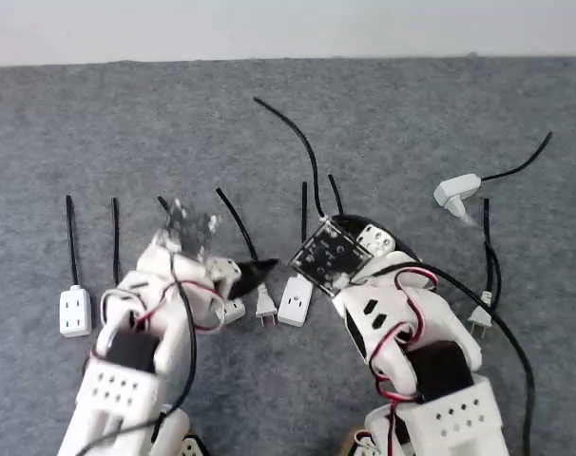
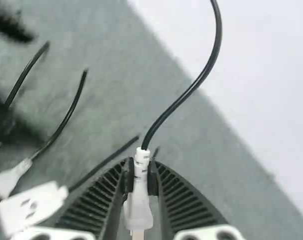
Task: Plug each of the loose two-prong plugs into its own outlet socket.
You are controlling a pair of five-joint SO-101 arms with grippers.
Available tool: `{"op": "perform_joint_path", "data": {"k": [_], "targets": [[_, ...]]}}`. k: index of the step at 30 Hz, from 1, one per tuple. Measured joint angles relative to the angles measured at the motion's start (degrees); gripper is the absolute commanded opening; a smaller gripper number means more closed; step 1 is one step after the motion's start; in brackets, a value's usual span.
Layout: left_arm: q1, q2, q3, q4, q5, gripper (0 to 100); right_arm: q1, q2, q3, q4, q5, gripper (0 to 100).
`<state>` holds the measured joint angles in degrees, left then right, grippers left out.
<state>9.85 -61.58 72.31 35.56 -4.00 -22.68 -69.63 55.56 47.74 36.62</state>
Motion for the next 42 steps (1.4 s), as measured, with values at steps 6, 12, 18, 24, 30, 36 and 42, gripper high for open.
{"op": "perform_joint_path", "data": {"k": [6, 12, 18, 24, 30, 36, 42], "targets": [[4.75, -21.45, 7.38, 6.42, -5.45, 41, -5.54, -5.01, 0.0, -4.04, 3.78, 0.9], [6.68, -41.32, 11.25, 13.89, -8.7, 41, -11.43, -9.14, 0.0, -4.75, 6.42, 0.9], [6.86, -41.05, 11.25, 13.98, -9.14, 41, -19.34, -15.21, 0.0, -8.44, 6.59, 0.9], [6.86, -40.79, 11.25, 13.98, -9.23, 41, -24.7, -24.18, -0.09, -10.81, 3.43, 0.9], [6.86, -41.67, 11.25, 11.78, -9.23, 41, -24.53, -28.66, 0.44, -8.44, -4.13, 0.9], [6.86, -41.67, 11.25, 11.78, -9.23, 41, -27.78, -33.23, 7.03, -5.71, -5.27, 0.9], [6.86, -41.67, 11.25, 11.78, -8.62, 41, -30.68, -33.49, 13.98, -5.89, -5.36, 0.9]]}}
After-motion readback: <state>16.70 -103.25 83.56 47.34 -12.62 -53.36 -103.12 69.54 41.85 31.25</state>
